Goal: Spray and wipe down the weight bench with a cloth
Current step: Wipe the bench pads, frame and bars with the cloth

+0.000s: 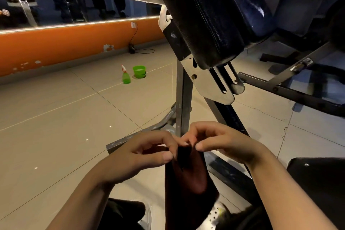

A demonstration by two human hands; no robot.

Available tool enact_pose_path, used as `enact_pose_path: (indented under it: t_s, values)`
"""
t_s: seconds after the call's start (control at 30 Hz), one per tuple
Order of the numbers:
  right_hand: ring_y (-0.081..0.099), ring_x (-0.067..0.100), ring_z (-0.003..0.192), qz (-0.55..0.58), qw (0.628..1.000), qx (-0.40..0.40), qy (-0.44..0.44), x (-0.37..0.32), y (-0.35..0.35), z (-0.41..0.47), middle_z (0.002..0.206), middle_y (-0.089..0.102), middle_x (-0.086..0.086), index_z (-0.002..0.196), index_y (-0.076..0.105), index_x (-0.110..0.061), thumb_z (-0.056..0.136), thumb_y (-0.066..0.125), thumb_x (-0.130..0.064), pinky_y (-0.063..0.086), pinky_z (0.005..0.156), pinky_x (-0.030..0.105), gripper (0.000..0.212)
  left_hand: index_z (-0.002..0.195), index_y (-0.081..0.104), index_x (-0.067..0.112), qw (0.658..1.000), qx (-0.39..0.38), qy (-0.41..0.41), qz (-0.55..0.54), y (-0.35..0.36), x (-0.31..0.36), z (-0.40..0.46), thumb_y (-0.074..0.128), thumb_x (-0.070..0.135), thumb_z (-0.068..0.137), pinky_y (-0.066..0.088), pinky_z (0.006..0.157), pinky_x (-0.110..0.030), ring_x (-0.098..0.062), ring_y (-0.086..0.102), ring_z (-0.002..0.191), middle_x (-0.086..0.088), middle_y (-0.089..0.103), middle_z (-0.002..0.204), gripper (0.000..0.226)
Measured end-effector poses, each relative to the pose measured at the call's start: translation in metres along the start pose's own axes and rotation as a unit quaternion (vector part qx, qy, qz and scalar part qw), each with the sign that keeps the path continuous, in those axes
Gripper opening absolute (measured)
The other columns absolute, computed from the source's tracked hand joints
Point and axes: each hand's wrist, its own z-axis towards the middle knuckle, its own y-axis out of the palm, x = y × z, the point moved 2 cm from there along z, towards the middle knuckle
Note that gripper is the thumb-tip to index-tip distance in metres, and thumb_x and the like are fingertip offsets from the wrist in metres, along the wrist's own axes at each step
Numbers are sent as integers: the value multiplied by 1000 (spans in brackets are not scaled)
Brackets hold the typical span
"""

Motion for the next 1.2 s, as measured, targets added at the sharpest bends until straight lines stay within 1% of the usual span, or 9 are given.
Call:
enact_pose_path:
  t_s: [0.23, 0.33, 0.43, 0.7, 0.83, 0.9, 1.0, 1.1, 1.2]
  values:
    - [62, 22, 92, -1, 995, 74, -67, -21, -8, -18, 90, 64, 4, 88, 69, -18, 81, 64, -25, 51, 84, 33, 11, 90, 62, 16, 996, 36, 34, 70, -8, 23, 2, 52, 23, 91, 48, 89, -31, -26, 61, 104, 4, 66, 101, 12]
    - [63, 19, 93, -108, 980, 136, -98, -41, -20, -18, 90, 66, -5, 89, 70, -26, 80, 61, -34, 53, 79, 32, 14, 98, 54, 38, 906, 69, 98, 406, -9, 39, 13, 43, 38, 93, 41, 72, -15, -5, 54, 88, 21, 56, 96, 12]
    - [61, 15, 87, -206, 951, 195, -125, -64, -36, -14, 88, 66, -8, 86, 69, -32, 79, 60, -40, 51, 72, 21, 14, 99, 58, 31, 825, 54, 148, 542, -9, 55, 36, 42, 41, 91, 38, 57, -9, 0, 48, 73, 17, 56, 90, 20]
    - [51, 5, 55, -289, 897, 283, -176, -124, -72, -17, 74, 62, -14, 82, 61, -32, 88, 66, -3, 41, 55, 13, 30, 100, 64, 25, 782, 112, 202, 579, -30, 90, 81, 48, 39, 85, 55, 52, -25, -8, 62, 71, 6, 66, 91, 27]
    - [62, 8, 51, -259, 858, 392, -208, -145, -92, -21, 68, 62, -2, 77, 56, -27, 91, 57, 6, 48, 48, 18, 36, 94, 53, 36, 811, 189, 237, 499, -35, 125, 97, 49, 40, 84, 54, 61, -24, -5, 62, 80, 17, 60, 92, 12]
    - [69, 13, 66, -249, 806, 473, -253, -147, -102, -17, 77, 62, -3, 75, 52, -30, 90, 53, 11, 56, 57, 24, 44, 92, 51, 36, 802, 260, 263, 469, -34, 141, 113, 54, 37, 84, 55, 59, -22, -6, 63, 78, 20, 57, 88, 9]
    - [58, -1, 95, -346, 681, 570, -302, -148, -103, 2, 100, 59, -1, 88, 60, -26, 90, 50, 3, 46, 84, 8, 30, 93, 59, 20, 732, 371, 308, 482, -36, 158, 149, 58, 28, 86, 53, 55, -19, -11, 62, 71, 9, 60, 87, 11]
    - [31, -9, 131, -349, 803, 434, -212, -129, -105, 39, 144, 32, -23, 140, 43, -35, 94, 41, -45, 30, 109, 18, 47, 98, 64, 8, 669, 426, 306, 527, -51, 159, 170, 54, 27, 89, 49, 67, -23, -18, 60, 80, -4, 65, 94, 23]
    - [3, -6, 144, -365, 864, 324, -126, -116, -119, 64, 135, -9, -56, 138, -1, -61, 85, 19, -70, 16, 121, 38, 58, 110, 61, 9, 630, 473, 290, 543, -80, 149, 159, 54, 32, 89, 39, 91, -28, -25, 55, 102, -12, 64, 109, 32]
